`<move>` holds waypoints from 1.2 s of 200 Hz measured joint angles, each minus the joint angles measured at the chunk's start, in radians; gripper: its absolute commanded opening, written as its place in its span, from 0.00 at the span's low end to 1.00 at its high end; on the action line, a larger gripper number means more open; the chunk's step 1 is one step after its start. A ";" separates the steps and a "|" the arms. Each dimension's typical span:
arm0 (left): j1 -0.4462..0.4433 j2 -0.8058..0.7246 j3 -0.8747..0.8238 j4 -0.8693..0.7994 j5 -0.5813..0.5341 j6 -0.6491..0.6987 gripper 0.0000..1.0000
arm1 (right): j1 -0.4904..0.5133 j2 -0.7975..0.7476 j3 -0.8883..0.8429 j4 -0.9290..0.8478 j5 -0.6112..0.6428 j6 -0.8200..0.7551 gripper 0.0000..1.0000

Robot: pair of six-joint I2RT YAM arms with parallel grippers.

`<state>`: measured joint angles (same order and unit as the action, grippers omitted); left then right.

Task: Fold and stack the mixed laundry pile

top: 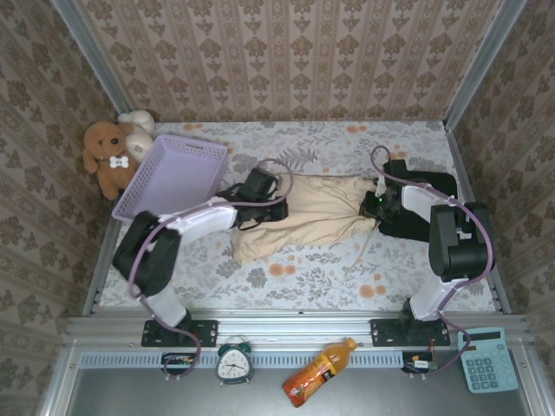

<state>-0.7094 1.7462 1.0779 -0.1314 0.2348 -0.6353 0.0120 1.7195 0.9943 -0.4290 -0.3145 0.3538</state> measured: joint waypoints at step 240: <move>0.008 0.101 0.245 -0.043 0.199 -0.029 0.18 | 0.054 -0.188 0.247 -0.298 0.115 -0.072 0.00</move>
<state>-0.7010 1.8477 1.3231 -0.1745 0.4335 -0.6643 0.0658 1.5311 1.2411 -0.7273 -0.1997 0.2813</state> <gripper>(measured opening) 0.198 0.110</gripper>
